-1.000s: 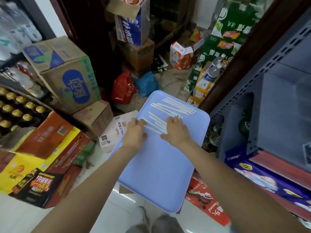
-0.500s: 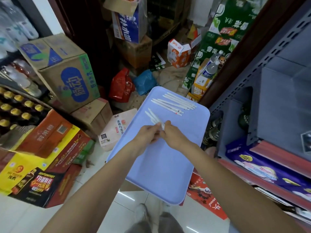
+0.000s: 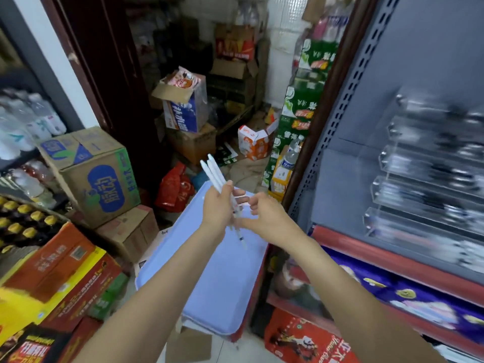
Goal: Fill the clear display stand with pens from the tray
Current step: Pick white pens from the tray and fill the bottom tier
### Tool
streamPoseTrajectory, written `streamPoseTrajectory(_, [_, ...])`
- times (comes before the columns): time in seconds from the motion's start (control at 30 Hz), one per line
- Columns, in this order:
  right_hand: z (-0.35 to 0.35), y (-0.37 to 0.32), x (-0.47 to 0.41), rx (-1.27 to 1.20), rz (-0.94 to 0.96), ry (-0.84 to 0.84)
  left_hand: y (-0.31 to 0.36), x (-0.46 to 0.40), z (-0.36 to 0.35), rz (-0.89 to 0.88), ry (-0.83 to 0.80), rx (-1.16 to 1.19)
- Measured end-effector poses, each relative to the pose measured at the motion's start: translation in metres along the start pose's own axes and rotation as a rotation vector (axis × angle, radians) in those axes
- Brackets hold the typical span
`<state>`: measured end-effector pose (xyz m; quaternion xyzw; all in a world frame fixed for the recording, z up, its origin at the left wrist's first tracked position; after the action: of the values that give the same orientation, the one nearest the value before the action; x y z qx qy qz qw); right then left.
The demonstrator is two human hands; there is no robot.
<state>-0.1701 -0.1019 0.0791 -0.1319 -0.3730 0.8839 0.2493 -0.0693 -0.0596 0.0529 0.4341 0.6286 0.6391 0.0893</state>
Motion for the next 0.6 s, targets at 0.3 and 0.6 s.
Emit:
streamPoseTrajectory(0.3, [0.185,0.033,0.126,-0.351,0.17,0.506,0.013,0.12,-0.146,-0.38,-0.363,-0.656])
streamPoseTrajectory(0.6, [0.271,0.112,0.237,-0.562,0.102,0.707,-0.009,0.171,-0.246,-0.492,-0.365,-0.79])
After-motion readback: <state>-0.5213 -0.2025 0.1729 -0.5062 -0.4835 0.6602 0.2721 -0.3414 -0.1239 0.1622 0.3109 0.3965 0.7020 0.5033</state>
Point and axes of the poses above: each hand's wrist, its own x-axis away from the middle knuckle, its own z-axis out of the back of the hand, y = z × x, the point moved 6 cm from there along -x, towards the middle knuckle, and after that the axes turned 13 degrees about z, right-handed, at the moved point
